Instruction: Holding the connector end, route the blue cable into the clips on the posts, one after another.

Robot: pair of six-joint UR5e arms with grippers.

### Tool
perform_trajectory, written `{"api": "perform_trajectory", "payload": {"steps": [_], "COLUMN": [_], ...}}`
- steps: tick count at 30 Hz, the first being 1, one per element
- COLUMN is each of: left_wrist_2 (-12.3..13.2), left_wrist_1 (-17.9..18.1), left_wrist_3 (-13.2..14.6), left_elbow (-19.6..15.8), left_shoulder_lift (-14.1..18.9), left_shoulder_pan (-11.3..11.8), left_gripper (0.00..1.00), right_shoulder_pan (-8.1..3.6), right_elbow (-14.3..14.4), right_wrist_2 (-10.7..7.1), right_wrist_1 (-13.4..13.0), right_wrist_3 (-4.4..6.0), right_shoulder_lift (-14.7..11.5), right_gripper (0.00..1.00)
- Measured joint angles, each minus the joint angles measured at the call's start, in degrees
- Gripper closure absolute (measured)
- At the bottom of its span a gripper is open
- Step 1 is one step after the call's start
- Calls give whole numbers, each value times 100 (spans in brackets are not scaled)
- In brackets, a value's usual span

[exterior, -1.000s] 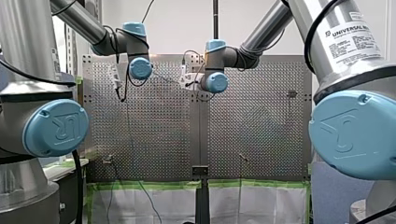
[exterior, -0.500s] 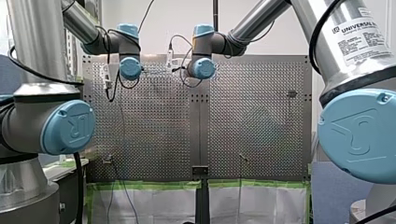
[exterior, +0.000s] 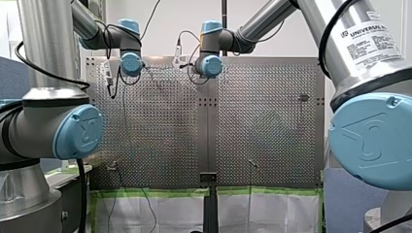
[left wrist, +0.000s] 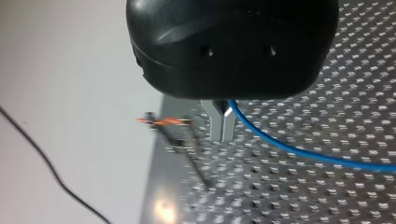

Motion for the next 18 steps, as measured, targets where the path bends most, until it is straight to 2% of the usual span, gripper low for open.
{"api": "perform_trajectory", "payload": {"steps": [8, 18], "left_wrist_2": [62, 317], "left_wrist_1": [-149, -227], "left_wrist_3": [-10, -11], "left_elbow": [308, 470], "left_shoulder_lift": [70, -37], "left_shoulder_pan": [135, 336], "left_gripper": [100, 100], "right_shoulder_pan": [-28, 2], "right_elbow": [-209, -533], "right_wrist_2": [-102, -184], "right_wrist_1": [42, 174], "right_wrist_3": [36, 55], "right_shoulder_lift": [112, 185], "right_gripper": [100, 100]}}
